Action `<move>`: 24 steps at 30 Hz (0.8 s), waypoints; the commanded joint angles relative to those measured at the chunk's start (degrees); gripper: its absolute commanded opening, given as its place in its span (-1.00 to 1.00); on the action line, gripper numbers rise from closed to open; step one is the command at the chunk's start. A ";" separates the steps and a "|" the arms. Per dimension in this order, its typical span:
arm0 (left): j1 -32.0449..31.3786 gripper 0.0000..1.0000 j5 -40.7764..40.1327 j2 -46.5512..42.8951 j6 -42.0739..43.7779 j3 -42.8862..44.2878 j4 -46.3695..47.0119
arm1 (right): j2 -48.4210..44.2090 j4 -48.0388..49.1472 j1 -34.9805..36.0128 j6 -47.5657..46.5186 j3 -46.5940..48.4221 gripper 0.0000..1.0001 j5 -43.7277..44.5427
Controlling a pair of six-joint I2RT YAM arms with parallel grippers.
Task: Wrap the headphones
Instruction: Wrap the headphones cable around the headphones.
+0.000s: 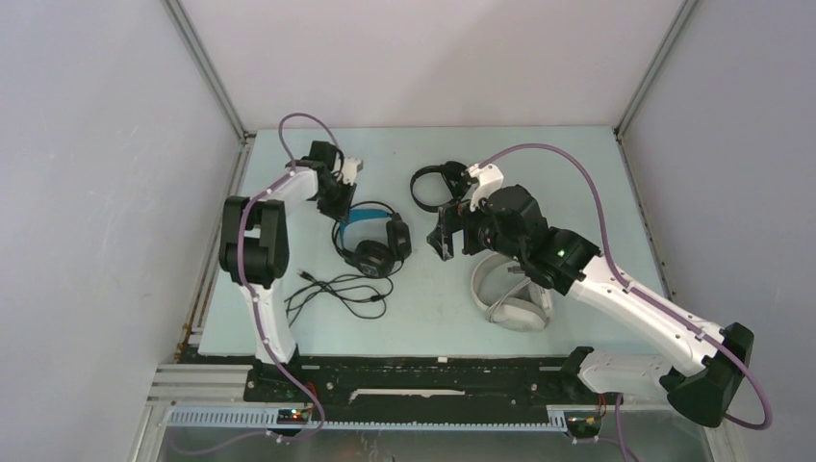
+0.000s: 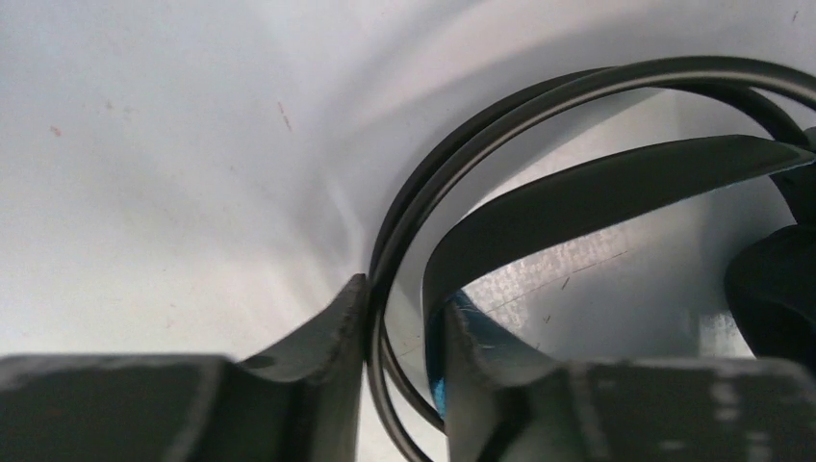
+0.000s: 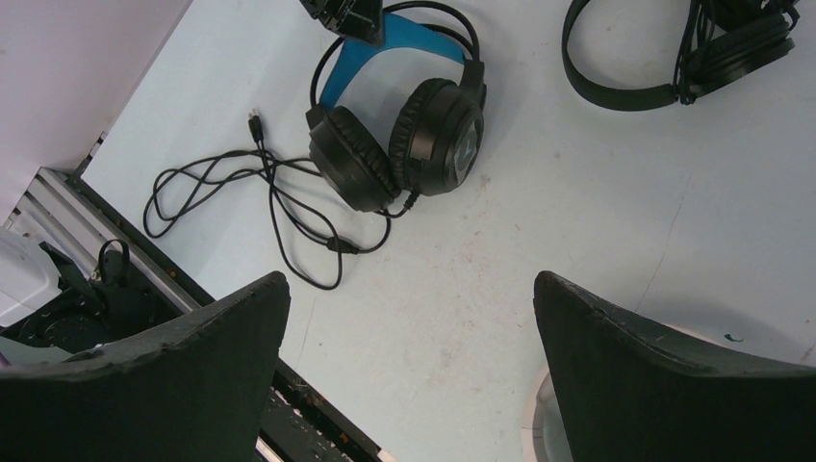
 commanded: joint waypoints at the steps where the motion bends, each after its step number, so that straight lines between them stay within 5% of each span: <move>1: -3.18 -0.63 0.11 -3.53 -1.84 -2.91 -0.29 | -1.61 -0.37 0.38 -0.11 0.28 0.99 2.62; 6: -4.99 -1.00 -0.51 -9.49 -3.65 -5.35 1.51 | -1.79 -0.82 0.36 0.12 0.26 0.99 2.87; 24: -6.07 -1.00 -10.61 -36.71 -9.63 -4.26 -5.84 | 0.51 4.62 1.80 -1.06 0.33 0.99 3.51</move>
